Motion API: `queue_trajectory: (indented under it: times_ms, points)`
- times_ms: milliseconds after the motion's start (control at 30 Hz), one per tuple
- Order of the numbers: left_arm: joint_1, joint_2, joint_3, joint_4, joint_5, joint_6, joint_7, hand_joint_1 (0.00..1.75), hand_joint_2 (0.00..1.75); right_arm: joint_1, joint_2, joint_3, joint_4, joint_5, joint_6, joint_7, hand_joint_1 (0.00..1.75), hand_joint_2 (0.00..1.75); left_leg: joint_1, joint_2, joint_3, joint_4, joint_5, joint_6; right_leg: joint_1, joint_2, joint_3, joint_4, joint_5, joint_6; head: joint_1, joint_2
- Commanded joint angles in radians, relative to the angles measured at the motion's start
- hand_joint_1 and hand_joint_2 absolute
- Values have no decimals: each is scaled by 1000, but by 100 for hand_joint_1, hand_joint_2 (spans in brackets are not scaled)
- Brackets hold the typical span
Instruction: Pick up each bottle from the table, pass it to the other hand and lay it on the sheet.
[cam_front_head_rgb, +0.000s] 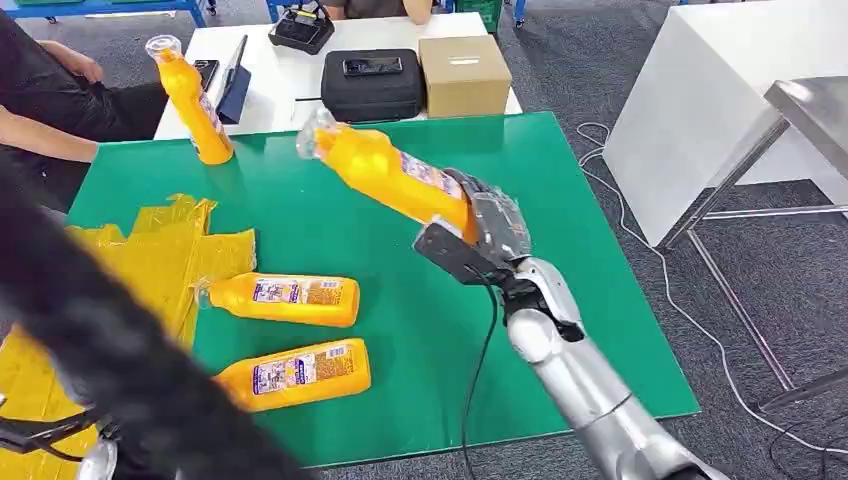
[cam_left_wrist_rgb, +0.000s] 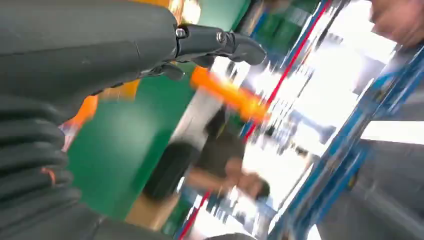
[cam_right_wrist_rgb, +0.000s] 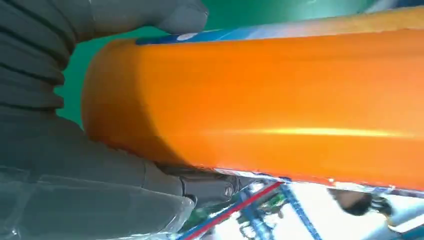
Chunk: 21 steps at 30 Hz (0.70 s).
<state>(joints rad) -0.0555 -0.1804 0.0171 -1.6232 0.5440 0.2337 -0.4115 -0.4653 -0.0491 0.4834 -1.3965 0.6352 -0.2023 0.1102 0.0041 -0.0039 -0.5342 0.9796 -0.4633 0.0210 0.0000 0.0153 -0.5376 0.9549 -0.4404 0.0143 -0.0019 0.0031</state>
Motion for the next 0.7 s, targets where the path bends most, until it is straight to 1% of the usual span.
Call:
queue_trajectory:
  times_ms: [33,133,167,200,233,367,500,700]
  points:
    - [-119,45,-86,208,38,-149,74,0,175,-95,221,177,259,-55,-131,-78,175,175,-1,3,4,-3,1,-2,-1,1,2,-2,1,0,0,0]
    - [-116,43,-86,167,42,-143,87,0,175,-99,264,211,288,-64,-117,-63,175,175,0,4,4,-2,0,-2,0,3,2,-1,0,0,0,0]
    - [-113,41,-84,156,45,-143,89,0,175,-102,269,219,297,-57,-117,-54,175,175,0,3,2,-1,0,-1,0,2,1,0,0,0,0,0]
    - [-104,41,-80,138,49,-143,93,0,175,-103,276,228,308,-52,-117,-50,175,175,0,4,2,-1,-1,-2,0,3,0,0,0,0,0,0]
    - [-96,37,-74,121,64,-148,109,0,175,-108,282,250,334,-31,-99,-27,175,175,-1,2,1,-1,0,-1,-1,1,0,0,0,0,0,0]
    - [-83,36,-48,112,70,-154,116,0,175,-94,297,273,380,-2,-69,2,175,175,0,2,1,-1,0,-1,0,1,0,-1,0,0,0,0]
    - [-66,40,-51,104,73,-179,120,0,175,-70,292,272,375,15,-62,9,175,175,0,2,1,-2,0,-1,0,1,1,-1,0,0,0,0]
    - [-31,30,-62,76,73,-197,120,0,175,-54,263,260,369,52,-58,26,175,175,-1,0,1,-2,0,-1,-1,-1,1,-1,0,0,0,0]
